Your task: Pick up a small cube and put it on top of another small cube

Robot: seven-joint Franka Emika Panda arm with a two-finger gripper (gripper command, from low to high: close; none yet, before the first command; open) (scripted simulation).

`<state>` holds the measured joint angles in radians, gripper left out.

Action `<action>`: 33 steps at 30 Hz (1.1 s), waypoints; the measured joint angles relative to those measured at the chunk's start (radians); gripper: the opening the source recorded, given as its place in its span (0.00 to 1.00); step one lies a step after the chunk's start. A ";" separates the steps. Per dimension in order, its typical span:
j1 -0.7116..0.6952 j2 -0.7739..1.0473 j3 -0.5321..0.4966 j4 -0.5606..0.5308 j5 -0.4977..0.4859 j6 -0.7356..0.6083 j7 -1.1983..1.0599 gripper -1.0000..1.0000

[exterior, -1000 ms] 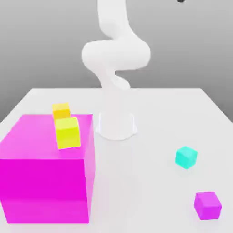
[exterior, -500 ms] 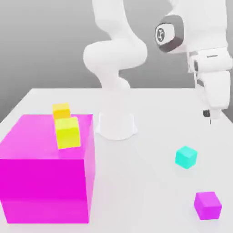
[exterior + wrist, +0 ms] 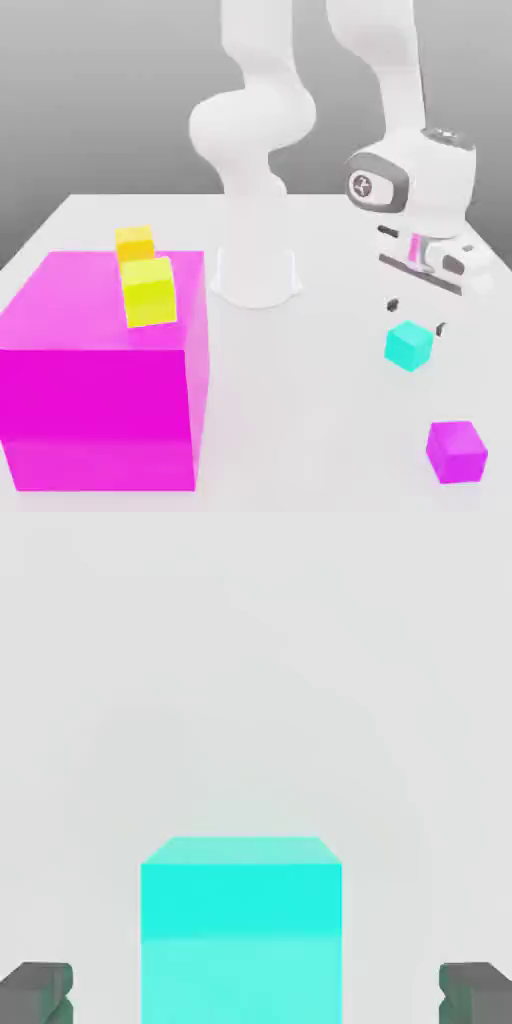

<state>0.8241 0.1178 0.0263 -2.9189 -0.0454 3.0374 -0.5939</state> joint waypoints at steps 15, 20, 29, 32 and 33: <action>0.009 -0.050 -0.004 -0.009 0.021 -0.043 -0.016 0.00; -0.005 -0.162 -0.017 0.016 0.066 -0.181 -0.003 0.00; -0.129 -0.039 -0.096 0.332 0.092 -0.377 0.278 0.00; -0.156 0.005 -0.131 0.440 0.085 -0.440 0.385 0.00; -0.161 0.023 -0.142 0.471 0.085 -0.452 0.414 0.00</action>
<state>0.6627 0.1406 -0.1155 -2.4483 0.0393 2.5853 -0.1799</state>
